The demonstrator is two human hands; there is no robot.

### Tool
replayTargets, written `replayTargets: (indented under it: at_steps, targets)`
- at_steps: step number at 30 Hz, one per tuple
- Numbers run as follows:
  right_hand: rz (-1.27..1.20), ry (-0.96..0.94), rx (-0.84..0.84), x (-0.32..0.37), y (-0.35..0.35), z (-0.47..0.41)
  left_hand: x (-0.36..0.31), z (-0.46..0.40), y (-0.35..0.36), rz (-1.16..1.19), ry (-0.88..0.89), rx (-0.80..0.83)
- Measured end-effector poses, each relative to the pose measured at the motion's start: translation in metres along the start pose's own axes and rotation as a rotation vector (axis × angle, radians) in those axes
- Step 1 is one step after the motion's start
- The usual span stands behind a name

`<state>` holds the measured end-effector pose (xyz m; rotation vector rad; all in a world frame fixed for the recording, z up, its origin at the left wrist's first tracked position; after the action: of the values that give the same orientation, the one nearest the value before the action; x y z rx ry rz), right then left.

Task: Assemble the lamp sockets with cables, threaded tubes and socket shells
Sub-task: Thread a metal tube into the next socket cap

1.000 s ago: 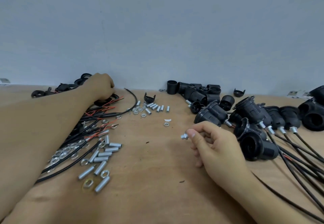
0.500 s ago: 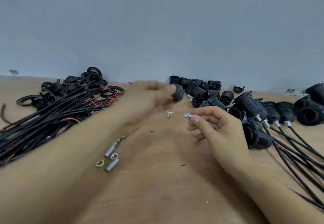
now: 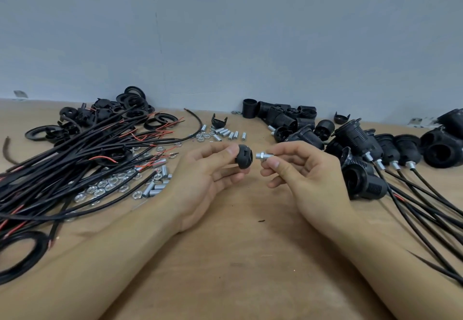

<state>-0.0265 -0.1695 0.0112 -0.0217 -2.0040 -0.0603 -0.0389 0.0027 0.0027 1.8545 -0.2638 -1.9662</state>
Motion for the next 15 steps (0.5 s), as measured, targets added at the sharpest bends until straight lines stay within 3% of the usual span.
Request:
replayTargets:
  at_steps: [15]
  targets:
    - [0.162, -0.068, 0.046, -0.0026, -0.0007, 0.0016, 0.0066, -0.0055, -0.0016, -0.036, -0.021, 0.043]
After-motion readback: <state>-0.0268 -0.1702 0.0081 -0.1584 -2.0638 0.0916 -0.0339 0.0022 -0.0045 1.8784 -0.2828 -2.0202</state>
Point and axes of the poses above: each hand's wrist, its own z-axis away from the middle knuckle, its own y-axis out of the palm, x = y × z, the point moved 3 cm from there along -z, towards the middle knuckle, and after that the axes turned 12 degrees about -x, right-handed, at the moved point
